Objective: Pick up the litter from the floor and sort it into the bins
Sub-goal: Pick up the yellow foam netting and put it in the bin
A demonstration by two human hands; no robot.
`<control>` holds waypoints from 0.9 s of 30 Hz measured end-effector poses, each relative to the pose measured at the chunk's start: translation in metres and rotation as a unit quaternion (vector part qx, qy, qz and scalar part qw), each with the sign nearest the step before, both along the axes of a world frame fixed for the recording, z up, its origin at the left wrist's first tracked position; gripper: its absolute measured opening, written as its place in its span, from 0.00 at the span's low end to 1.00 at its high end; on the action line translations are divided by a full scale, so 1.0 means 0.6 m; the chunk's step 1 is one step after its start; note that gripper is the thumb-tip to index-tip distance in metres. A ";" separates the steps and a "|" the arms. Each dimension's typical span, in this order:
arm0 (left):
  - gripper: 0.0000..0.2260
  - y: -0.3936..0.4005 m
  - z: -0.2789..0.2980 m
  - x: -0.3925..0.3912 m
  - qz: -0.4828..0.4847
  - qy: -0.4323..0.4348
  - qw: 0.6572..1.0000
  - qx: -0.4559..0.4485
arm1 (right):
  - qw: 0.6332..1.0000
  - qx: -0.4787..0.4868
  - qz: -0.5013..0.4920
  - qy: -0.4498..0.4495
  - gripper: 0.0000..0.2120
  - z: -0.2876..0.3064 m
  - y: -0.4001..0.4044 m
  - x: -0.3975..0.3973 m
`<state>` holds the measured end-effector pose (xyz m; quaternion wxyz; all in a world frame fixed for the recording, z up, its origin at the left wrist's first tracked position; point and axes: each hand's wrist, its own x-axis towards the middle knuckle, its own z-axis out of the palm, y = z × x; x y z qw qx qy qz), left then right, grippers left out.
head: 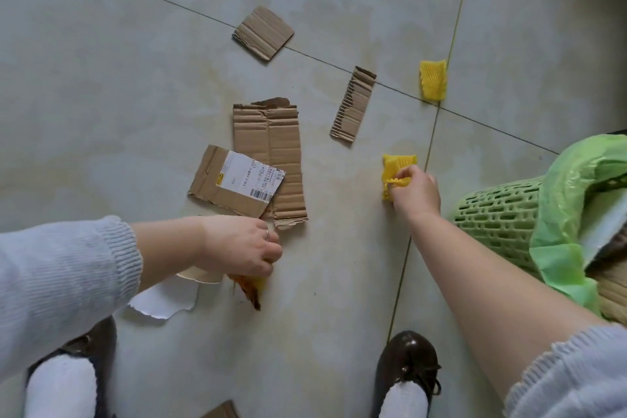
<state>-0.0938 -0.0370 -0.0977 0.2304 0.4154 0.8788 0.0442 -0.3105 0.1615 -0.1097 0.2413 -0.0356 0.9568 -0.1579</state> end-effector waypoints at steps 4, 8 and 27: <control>0.05 0.009 -0.008 -0.008 0.034 0.005 0.998 0.055 | 0.999 0.014 0.030 0.005 0.06 -0.014 -0.001 -0.013; 0.06 0.014 -0.009 -0.065 0.268 -0.050 0.950 0.149 | 0.995 -0.078 -0.048 0.039 0.18 -0.006 -0.023 -0.058; 0.14 -0.067 -0.013 -0.234 0.574 -0.013 0.773 0.268 | 0.964 0.120 0.201 0.129 0.17 -0.027 -0.111 -0.282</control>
